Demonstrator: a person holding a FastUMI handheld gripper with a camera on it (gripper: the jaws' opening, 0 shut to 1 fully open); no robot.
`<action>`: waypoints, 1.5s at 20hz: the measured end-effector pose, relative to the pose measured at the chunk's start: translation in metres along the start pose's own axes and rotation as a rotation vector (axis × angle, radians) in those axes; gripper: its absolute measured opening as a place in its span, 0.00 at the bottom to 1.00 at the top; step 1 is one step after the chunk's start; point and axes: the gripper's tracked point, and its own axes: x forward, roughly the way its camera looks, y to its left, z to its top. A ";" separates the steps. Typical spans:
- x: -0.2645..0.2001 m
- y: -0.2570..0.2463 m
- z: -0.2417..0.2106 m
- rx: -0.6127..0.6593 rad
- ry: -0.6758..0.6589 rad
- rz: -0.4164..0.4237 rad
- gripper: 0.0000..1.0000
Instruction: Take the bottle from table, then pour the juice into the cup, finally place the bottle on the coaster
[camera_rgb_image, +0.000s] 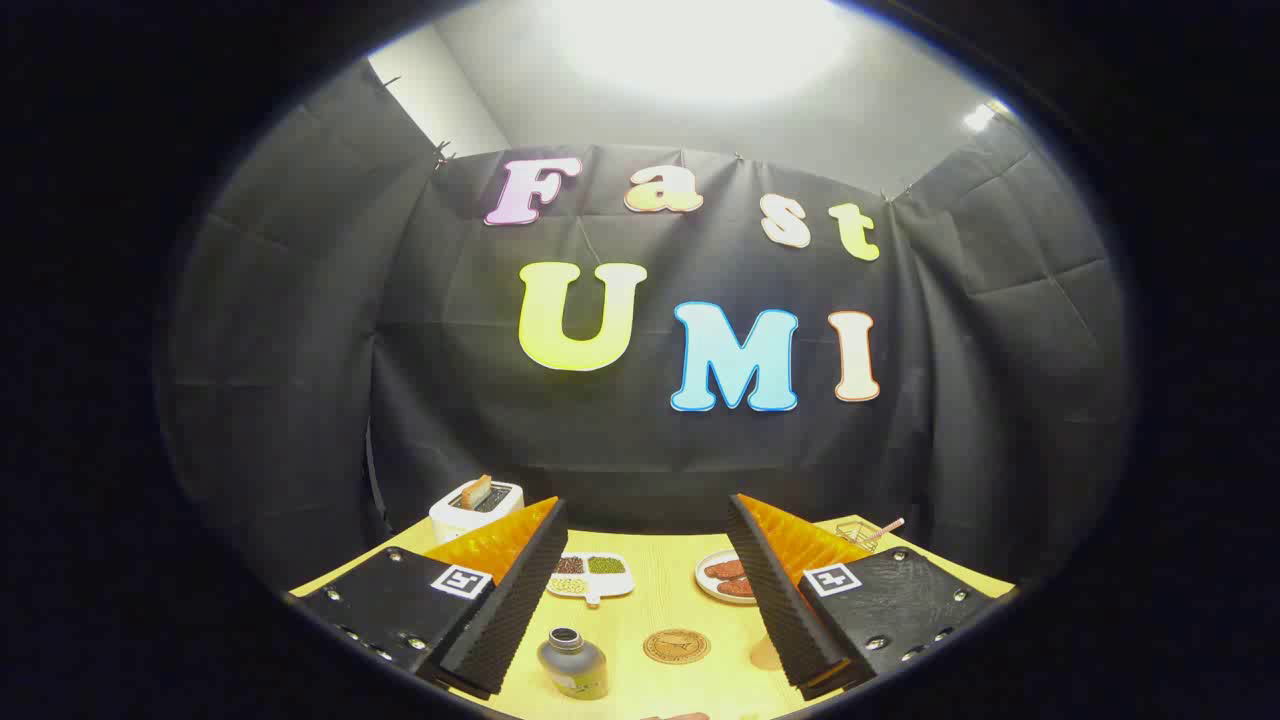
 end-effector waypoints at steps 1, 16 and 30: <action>0.000 0.000 -0.002 0.001 -0.004 -0.001 0.98; 0.003 0.000 -0.018 0.037 -0.028 0.003 0.98; 0.019 0.033 -0.117 0.020 0.037 0.055 0.98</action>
